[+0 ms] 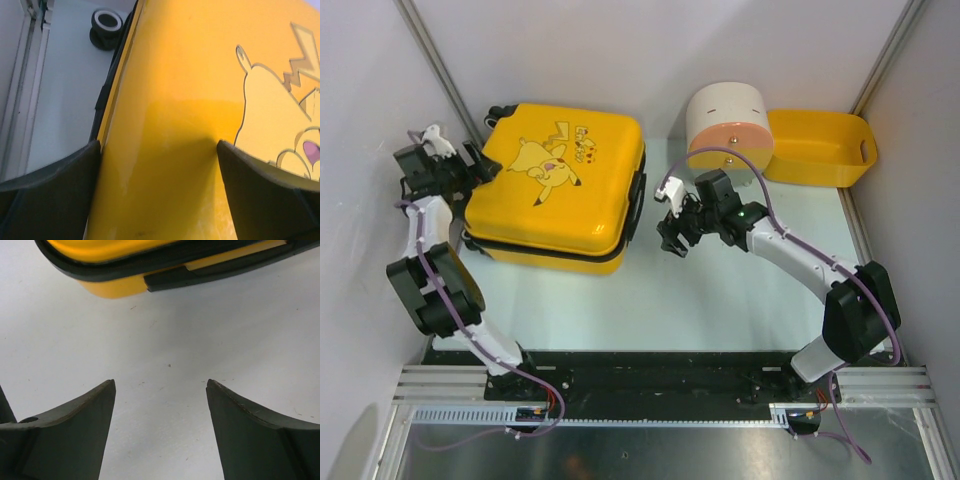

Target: Open, take out, and arrange the luggage

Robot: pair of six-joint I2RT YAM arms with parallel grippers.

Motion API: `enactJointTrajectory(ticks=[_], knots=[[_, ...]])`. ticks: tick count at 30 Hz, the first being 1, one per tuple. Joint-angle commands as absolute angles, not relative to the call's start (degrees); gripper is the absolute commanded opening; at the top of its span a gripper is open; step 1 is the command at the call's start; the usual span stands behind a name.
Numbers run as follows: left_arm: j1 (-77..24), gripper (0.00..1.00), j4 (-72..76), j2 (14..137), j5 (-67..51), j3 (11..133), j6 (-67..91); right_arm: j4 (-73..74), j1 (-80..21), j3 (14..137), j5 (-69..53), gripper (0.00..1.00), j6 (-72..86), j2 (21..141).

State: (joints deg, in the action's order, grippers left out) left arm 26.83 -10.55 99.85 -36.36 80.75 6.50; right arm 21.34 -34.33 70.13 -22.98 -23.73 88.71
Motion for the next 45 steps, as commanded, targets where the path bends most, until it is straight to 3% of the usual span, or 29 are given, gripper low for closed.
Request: enactJointTrajectory(ticks=[1,15,19,24,39,45], knots=[[15.74,0.89,-26.64,100.37,-39.11,70.15,18.79,20.48,-35.16,69.0,-21.19,0.78,-20.49,87.36],[8.96,0.93,-18.12,96.95,-46.49,67.68,26.37,11.34,-34.54,66.8,-14.94,0.78,-9.85,90.53],[12.99,0.99,-18.37,93.97,-47.98,70.74,23.82,10.02,-32.79,66.8,-12.75,0.79,-8.62,90.7],[23.26,1.0,-20.56,86.58,-52.8,69.62,19.69,12.65,-30.59,66.71,-13.88,0.79,-8.26,87.37],[44.46,1.0,-21.27,72.96,-53.79,50.91,24.51,13.27,-33.75,62.93,-16.7,0.78,-13.01,79.28],[45.35,1.0,-15.41,64.17,-52.12,39.41,34.23,12.39,-37.35,58.37,-16.79,0.78,-16.34,76.12]])
